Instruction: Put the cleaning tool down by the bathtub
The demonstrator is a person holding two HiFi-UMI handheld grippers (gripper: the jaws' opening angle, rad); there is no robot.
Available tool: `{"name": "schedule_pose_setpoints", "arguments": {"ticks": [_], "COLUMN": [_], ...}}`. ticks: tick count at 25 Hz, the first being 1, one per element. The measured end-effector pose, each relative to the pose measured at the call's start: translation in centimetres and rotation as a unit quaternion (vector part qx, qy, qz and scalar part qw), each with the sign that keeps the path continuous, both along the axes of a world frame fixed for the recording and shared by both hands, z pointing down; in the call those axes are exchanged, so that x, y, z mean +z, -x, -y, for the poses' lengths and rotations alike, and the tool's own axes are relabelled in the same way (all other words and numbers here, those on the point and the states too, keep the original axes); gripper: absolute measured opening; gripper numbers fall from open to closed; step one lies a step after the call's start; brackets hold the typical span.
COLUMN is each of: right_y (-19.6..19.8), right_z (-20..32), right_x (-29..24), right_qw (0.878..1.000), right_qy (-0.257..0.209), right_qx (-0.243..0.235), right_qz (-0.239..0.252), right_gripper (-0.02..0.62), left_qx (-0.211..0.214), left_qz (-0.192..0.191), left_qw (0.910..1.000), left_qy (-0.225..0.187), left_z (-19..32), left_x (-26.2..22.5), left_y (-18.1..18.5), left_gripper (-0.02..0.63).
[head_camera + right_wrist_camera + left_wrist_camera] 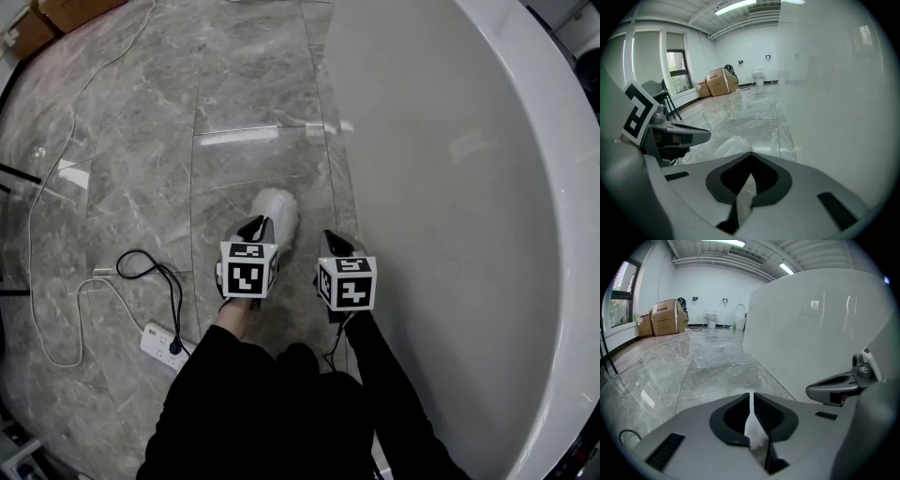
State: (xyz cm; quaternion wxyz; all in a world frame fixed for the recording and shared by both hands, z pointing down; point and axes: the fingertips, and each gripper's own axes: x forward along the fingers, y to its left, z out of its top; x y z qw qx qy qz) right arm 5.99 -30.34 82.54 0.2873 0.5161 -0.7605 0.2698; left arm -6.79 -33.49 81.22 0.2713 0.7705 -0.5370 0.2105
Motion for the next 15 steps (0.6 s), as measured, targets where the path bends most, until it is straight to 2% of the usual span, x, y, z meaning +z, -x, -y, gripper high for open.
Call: {"name": "schedule_pose_setpoints", "arguments": {"ticks": [3, 7, 15], "right_y": [0.1, 0.3, 1.1], "right_z": [-0.4, -0.4, -1.4], "right_x": [-1.0, -2.1, -3.1], "right_qw": [1.0, 1.0, 0.999], "right_qy": [-0.005, -0.018, -0.024], "right_qx": [-0.003, -0.004, -0.009], "right_qz": [0.007, 0.017, 0.031], "right_gripper": [0.0, 0.0, 0.0], "left_qx": [-0.005, -0.015, -0.018], "left_qz": [-0.025, -0.051, -0.054], "left_qw": [0.9996, 0.9983, 0.9978], "left_qy": [-0.009, -0.025, -0.035], "left_z": [-1.0, -1.9, -3.4], "left_x": [-1.7, -3.9, -4.4], "left_y": [0.4, 0.6, 0.3], "left_gripper": [0.009, 0.008, 0.008]}}
